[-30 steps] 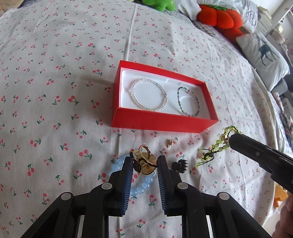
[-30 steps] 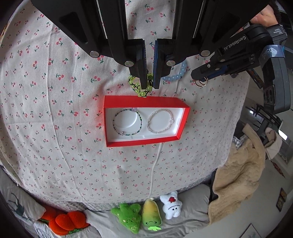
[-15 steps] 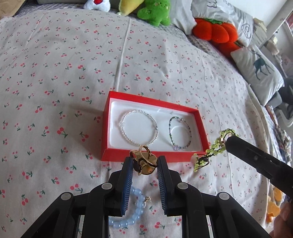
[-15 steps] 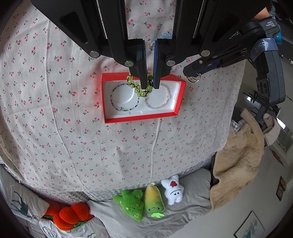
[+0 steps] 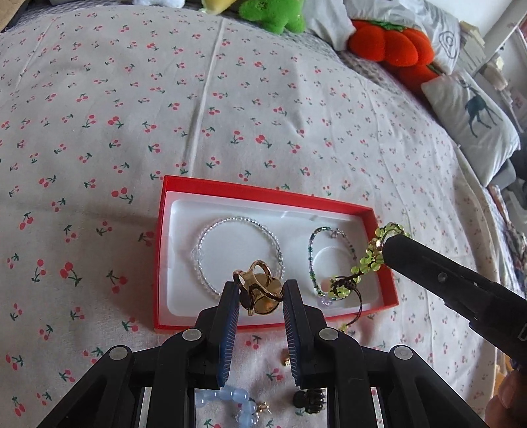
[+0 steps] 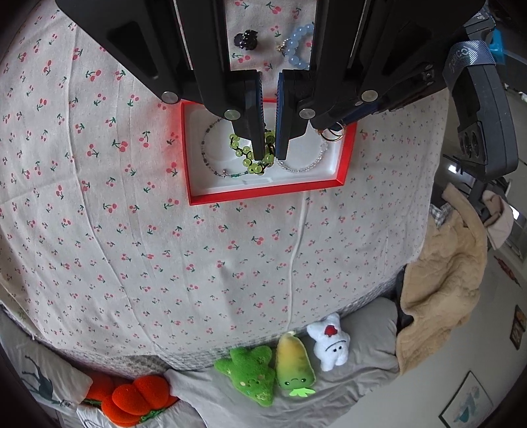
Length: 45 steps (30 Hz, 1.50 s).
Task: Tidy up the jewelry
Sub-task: 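Carry the gold ring with the left tool into the box while the right tool places the green charm, then open both tools and withdraw them from the box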
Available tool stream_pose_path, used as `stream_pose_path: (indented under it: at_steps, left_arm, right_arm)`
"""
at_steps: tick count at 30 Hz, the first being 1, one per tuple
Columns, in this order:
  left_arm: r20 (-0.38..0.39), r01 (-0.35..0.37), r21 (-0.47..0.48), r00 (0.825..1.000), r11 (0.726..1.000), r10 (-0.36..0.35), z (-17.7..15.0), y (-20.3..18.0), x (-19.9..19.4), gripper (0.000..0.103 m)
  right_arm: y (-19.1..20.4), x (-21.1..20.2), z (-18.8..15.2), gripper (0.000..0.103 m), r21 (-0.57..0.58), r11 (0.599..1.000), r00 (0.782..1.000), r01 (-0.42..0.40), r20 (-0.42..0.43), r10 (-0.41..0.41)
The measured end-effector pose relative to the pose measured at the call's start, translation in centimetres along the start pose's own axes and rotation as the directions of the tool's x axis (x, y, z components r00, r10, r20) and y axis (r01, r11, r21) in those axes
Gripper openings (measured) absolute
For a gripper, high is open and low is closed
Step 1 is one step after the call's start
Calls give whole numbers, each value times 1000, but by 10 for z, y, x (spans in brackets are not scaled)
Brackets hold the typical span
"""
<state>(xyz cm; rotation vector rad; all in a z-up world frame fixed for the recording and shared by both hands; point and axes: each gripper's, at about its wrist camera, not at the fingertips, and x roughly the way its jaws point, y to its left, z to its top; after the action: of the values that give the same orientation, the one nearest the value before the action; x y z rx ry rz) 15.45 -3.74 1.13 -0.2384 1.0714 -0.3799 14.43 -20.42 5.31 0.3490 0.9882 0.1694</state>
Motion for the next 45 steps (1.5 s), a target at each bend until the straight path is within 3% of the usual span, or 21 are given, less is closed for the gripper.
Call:
stream_pose_path:
  at_steps: [13, 17, 19, 21, 24, 27, 33, 45]
  left_arm:
    - [-3, -46, 2, 999, 999, 46, 3, 4, 16, 22]
    - [9, -48, 1, 999, 999, 48, 4, 4, 10, 43]
    - [27, -47, 8, 999, 999, 47, 4, 4, 2, 46]
    - [33, -43, 14, 999, 999, 43, 3, 4, -5, 51]
    - [38, -51, 35, 998, 998, 49, -1, 4, -16, 56]
    - [46, -78, 68, 996, 995, 75, -8, 4, -25, 62]
    - [39, -118, 113, 993, 986, 114, -24, 10, -37, 72]
    - [-48, -173, 81, 983, 982, 177, -51, 35, -41, 74]
  right_arm:
    - [-24, 24, -1, 7, 35, 998, 997, 53, -62, -50]
    - [-22, 21, 1, 9, 15, 999, 997, 35, -71, -34]
    - [-20, 15, 1, 13, 0, 999, 997, 43, -67, -43]
    - [-19, 8, 0, 30, -16, 998, 997, 53, -58, -54]
    - [-18, -4, -3, 45, -31, 998, 997, 59, -40, -61]
    - [-20, -15, -8, 51, -42, 997, 998, 63, -28, -64]
    - [-29, -32, -19, 55, -42, 996, 997, 74, -26, -75]
    - [-49, -39, -39, 56, 26, 995, 991, 99, -91, -97]
